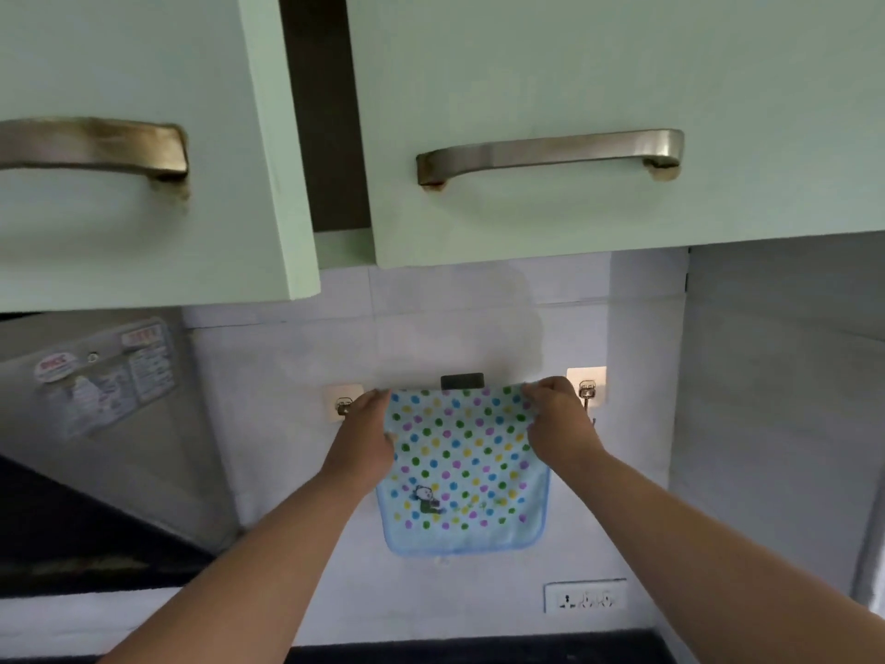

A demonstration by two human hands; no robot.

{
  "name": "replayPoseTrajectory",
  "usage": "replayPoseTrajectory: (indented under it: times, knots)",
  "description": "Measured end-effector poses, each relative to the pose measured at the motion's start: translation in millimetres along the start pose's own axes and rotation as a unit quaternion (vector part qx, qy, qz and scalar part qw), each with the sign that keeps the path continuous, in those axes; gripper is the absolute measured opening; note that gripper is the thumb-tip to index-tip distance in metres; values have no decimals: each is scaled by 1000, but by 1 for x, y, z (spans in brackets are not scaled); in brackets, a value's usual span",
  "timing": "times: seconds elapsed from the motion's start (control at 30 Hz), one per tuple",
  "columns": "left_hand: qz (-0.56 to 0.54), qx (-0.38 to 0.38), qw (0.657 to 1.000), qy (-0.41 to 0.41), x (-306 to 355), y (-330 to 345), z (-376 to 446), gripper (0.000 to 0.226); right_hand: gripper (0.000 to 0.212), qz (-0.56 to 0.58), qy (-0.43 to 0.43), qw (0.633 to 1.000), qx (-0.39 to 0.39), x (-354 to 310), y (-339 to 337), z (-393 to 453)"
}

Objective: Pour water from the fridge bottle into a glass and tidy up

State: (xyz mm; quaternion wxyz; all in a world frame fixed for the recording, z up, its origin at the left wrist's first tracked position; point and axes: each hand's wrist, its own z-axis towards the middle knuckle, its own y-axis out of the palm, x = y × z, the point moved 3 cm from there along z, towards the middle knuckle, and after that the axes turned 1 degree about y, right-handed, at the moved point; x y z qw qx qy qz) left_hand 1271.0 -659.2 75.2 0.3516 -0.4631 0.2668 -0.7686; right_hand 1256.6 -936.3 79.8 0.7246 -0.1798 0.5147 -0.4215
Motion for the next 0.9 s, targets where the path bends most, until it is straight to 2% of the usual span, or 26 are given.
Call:
replayPoseTrajectory:
  times: [0.2,0.33,0.37,0.43,0.57,0.67,0.77,0.9]
  knots:
    - [27,-48,997,-47,-16,34,11,59,48,-71,36,995,-64,16,43,13]
    - [54,-19,997,-46,-27,49,16,60,45,-74,52,994,-61,25,60,20]
    - [63,-30,996,-52,-31,54,15,58,42,-76,56,994,-58,26,64,19]
    - [64,-75,992,-77,-44,67,13,48,40,-94,62,991,-70,31,73,15]
    - [10,-174,978,-114,-56,102,1,27,42,-98,69,982,-142,40,101,-2]
    - [-76,-235,961,-127,-41,124,-11,41,36,-73,67,981,-167,41,114,-5]
    - [-120,-222,957,-141,-31,128,-19,44,34,-48,63,981,-177,42,115,-8]
    - [-178,-166,954,-177,-17,109,-30,46,49,35,87,982,-162,47,103,-16]
